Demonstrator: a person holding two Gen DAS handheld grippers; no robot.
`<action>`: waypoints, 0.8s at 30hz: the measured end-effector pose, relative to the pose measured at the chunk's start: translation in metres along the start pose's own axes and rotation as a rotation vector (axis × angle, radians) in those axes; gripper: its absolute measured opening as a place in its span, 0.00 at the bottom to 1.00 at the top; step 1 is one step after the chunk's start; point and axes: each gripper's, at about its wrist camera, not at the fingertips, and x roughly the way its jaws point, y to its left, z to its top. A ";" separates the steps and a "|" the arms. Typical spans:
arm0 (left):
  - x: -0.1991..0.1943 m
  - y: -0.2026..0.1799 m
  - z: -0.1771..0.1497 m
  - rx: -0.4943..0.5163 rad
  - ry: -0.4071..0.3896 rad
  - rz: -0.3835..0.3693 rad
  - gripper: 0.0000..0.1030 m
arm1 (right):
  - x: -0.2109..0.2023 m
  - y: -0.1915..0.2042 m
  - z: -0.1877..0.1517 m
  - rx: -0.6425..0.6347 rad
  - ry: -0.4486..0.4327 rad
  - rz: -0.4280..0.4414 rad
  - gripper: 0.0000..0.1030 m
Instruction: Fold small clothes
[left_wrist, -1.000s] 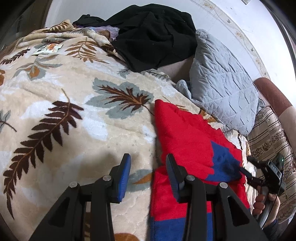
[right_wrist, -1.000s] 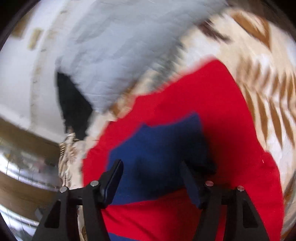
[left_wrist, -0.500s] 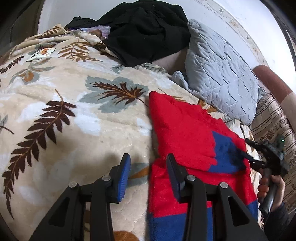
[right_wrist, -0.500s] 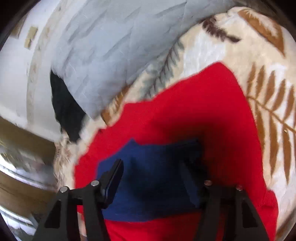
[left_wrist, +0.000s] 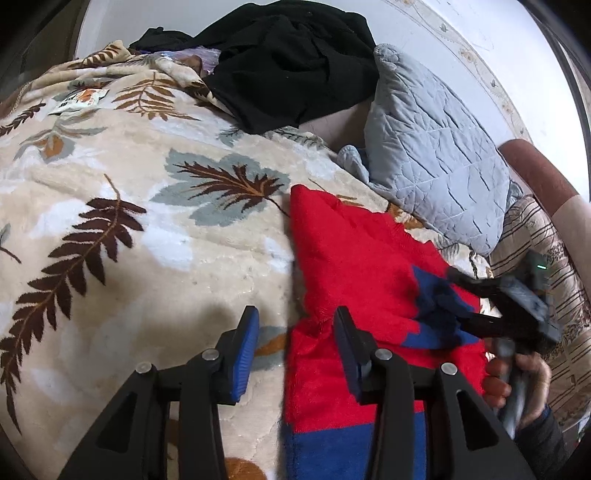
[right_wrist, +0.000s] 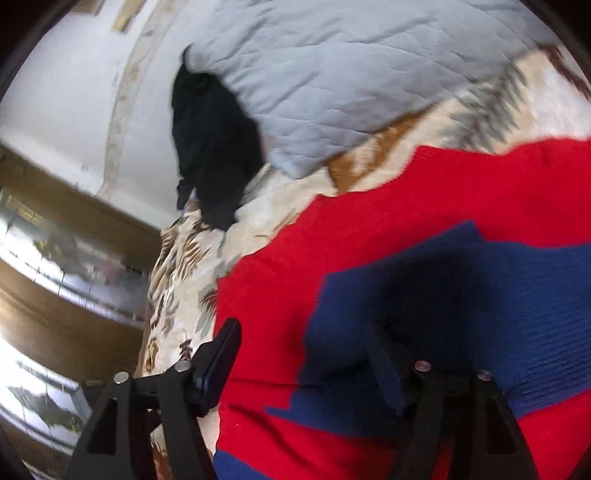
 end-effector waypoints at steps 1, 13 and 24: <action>0.000 -0.001 -0.001 0.010 -0.001 0.010 0.46 | 0.011 -0.007 0.004 0.009 0.022 -0.028 0.72; -0.002 -0.006 -0.015 0.051 0.014 0.016 0.48 | -0.126 -0.017 -0.060 -0.049 -0.069 -0.127 0.71; -0.086 -0.017 -0.104 0.073 0.125 -0.079 0.53 | -0.280 -0.128 -0.186 0.153 0.017 -0.122 0.72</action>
